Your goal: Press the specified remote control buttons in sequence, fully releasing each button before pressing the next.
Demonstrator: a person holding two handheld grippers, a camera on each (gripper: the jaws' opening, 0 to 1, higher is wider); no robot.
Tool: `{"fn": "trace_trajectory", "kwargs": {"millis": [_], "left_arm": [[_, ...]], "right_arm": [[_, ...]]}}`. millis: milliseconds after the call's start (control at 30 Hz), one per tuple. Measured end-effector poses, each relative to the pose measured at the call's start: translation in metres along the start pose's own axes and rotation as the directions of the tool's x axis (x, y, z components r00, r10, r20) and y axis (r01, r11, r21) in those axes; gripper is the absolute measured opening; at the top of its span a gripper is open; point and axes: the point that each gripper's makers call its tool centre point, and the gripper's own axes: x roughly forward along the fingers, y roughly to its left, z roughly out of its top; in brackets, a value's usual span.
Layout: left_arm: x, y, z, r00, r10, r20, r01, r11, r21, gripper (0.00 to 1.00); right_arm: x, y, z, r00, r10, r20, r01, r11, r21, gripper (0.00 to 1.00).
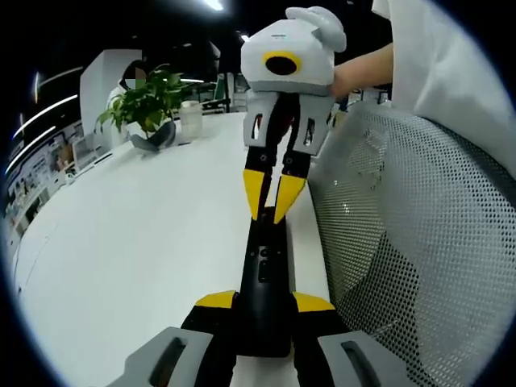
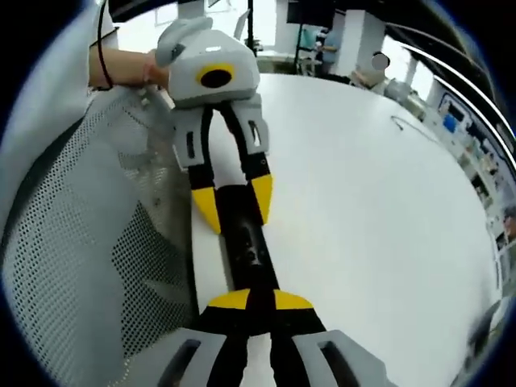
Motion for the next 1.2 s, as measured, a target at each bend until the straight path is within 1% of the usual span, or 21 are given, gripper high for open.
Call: {"fn": "trace_trajectory", "kwargs": {"millis": [67, 100, 167, 300, 467, 533, 567, 633, 667, 700, 733, 800, 833, 867, 933, 1000, 1100, 1167, 1200], "left_arm": [[0.0002, 0.0, 0.0001, 1.0, -0.001, 0.001, 0.001, 1.0, 0.001, 0.24], [0.0001, -0.0001, 0.0001, 1.0, -0.001, 0.002, 0.001, 1.0, 0.0, 0.24], [0.0003, -0.0002, 0.0003, 1.0, -0.001, 0.004, 0.001, 1.0, -0.001, 0.24], [0.0004, -0.0003, 0.0005, 1.0, -0.002, 0.006, 0.002, 1.0, 0.0, 0.24], [0.0006, -0.0006, 0.0007, 1.0, -0.002, 0.007, 0.002, 1.0, -0.001, 0.24], [0.0008, -0.0007, 0.0008, 1.0, -0.003, 0.008, 0.003, 1.0, -0.001, 0.24], [0.0007, -0.0009, 0.0007, 1.0, -0.003, 0.008, 0.003, 1.0, 0.0, 0.24], [0.0007, -0.001, 0.0008, 1.0, -0.004, 0.01, 0.004, 1.0, 0.001, 0.24], [0.0008, -0.001, 0.0009, 1.0, -0.005, 0.01, 0.005, 1.0, 0.001, 0.24], [0.0007, -0.0011, 0.0009, 1.0, -0.005, 0.011, 0.005, 1.0, 0.001, 0.24], [0.0009, -0.0011, 0.0011, 1.0, -0.005, 0.01, 0.005, 1.0, 0.001, 0.24], [0.0008, -0.0012, 0.0009, 1.0, -0.006, 0.01, 0.006, 1.0, 0.002, 0.25], [0.0007, -0.0013, 0.0008, 1.0, -0.006, 0.011, 0.006, 1.0, 0.002, 0.25], [0.0008, -0.0013, 0.0008, 1.0, -0.006, 0.011, 0.006, 1.0, 0.002, 0.25], [0.0008, -0.0014, 0.0008, 1.0, -0.007, 0.012, 0.007, 1.0, 0.002, 0.25], [0.001, -0.0015, 0.0009, 1.0, -0.006, 0.013, 0.006, 1.0, 0.001, 0.25], [0.0009, -0.0017, 0.0009, 1.0, -0.002, 0.015, 0.003, 1.0, -0.004, 0.25], [0.0008, -0.0017, 0.0009, 1.0, -0.003, 0.016, 0.003, 1.0, -0.004, 0.25], [0.0009, -0.0017, 0.0009, 1.0, -0.003, 0.016, 0.003, 1.0, -0.004, 0.25]], "right_arm": [[-0.0007, -0.0006, 0.0004, 1.0, -0.003, -0.005, 0.003, 1.0, -0.024, 0.05], [-0.0008, -0.0033, 0.0006, 1.0, -0.017, -0.003, 0.017, 0.999, -0.027, 0.05], [-0.0001, -0.0016, 0.0, 1.0, -0.002, -0.009, 0.002, 1.0, -0.026, 0.04], [0.0012, 0.0022, 0.0018, 1.0, 0.029, -0.013, -0.029, 0.998, -0.056, 0.03], [0.0019, -0.0008, 0.002, 0.999, 0.026, -0.038, -0.029, 0.996, -0.085, 0.08], [0.0028, 0.0018, 0.0019, 0.998, 0.05, -0.05, -0.054, 0.994, -0.096, 0.06], [0.003, 0.0013, 0.002, 0.997, 0.046, -0.054, -0.051, 0.993, -0.107, 0.06], [0.0034, 0.0024, 0.0022, 0.996, 0.054, -0.065, -0.063, 0.985, -0.159, 0.06], [0.0037, 0.003, 0.0022, 0.995, 0.056, -0.078, -0.072, 0.975, -0.21, 0.06], [0.0041, 0.0036, 0.0022, 0.994, 0.058, -0.087, -0.078, 0.967, -0.241, 0.06], [0.0042, 0.0041, 0.0021, 0.993, 0.061, -0.098, -0.084, 0.963, -0.257, 0.06], [0.0049, 0.005, 0.0027, 0.989, 0.074, -0.127, -0.111, 0.943, -0.315, 0.06], [0.005, 0.0052, 0.0027, 0.988, 0.076, -0.132, -0.115, 0.938, -0.326, 0.06], [0.0053, 0.0056, 0.0025, 0.986, 0.082, -0.145, -0.128, 0.928, -0.351, 0.06], [0.0059, 0.0057, 0.0026, 0.984, 0.085, -0.157, -0.136, 0.927, -0.349, 0.06], [0.006, 0.0053, 0.0023, 0.981, 0.095, -0.169, -0.151, 0.921, -0.359, 0.06], [0.0066, 0.0045, 0.003, 0.976, 0.111, -0.186, -0.17, 0.925, -0.341, 0.06], [0.0066, 0.005, 0.0027, 0.973, 0.113, -0.203, -0.179, 0.921, -0.345, 0.06], [0.0067, 0.0048, 0.0031, 0.97, 0.117, -0.214, -0.185, 0.924, -0.333, 0.06]]}}
